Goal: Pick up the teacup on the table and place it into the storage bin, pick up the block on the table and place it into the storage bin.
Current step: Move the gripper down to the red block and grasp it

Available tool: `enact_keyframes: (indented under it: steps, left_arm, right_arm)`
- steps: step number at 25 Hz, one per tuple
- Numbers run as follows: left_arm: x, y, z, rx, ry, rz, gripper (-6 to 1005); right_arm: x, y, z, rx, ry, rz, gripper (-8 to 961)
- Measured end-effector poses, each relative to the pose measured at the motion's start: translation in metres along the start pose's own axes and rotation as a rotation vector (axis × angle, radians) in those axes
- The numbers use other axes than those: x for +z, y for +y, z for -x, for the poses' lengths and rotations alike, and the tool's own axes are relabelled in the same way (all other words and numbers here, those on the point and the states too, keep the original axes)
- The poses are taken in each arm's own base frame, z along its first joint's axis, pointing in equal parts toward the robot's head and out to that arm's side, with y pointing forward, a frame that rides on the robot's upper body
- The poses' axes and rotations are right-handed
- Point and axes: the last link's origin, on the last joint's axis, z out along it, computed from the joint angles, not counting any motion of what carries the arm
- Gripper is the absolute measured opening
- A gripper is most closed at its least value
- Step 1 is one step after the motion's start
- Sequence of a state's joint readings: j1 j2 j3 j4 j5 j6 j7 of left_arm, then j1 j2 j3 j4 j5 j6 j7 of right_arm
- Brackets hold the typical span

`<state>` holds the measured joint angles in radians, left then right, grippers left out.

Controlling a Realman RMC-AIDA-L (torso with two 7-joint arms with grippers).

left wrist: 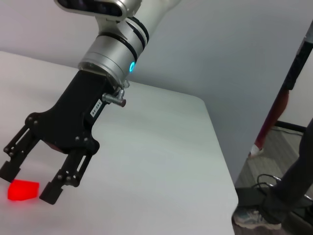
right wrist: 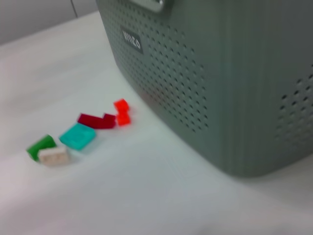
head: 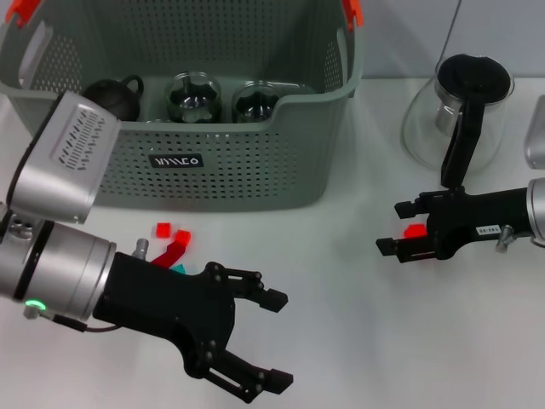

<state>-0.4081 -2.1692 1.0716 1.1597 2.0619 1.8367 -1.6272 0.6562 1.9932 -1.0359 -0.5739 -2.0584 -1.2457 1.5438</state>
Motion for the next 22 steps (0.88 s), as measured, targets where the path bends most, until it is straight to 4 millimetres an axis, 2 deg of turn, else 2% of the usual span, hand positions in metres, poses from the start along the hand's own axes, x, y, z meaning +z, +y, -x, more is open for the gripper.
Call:
enact_keyframes:
  steps: [22]
  left_arm:
    - [0.006,-0.007,0.0,-0.078,0.081,-0.002,950]
  right_arm:
    - [-0.001,-0.019,0.018,-0.189,0.227,-0.091,803]
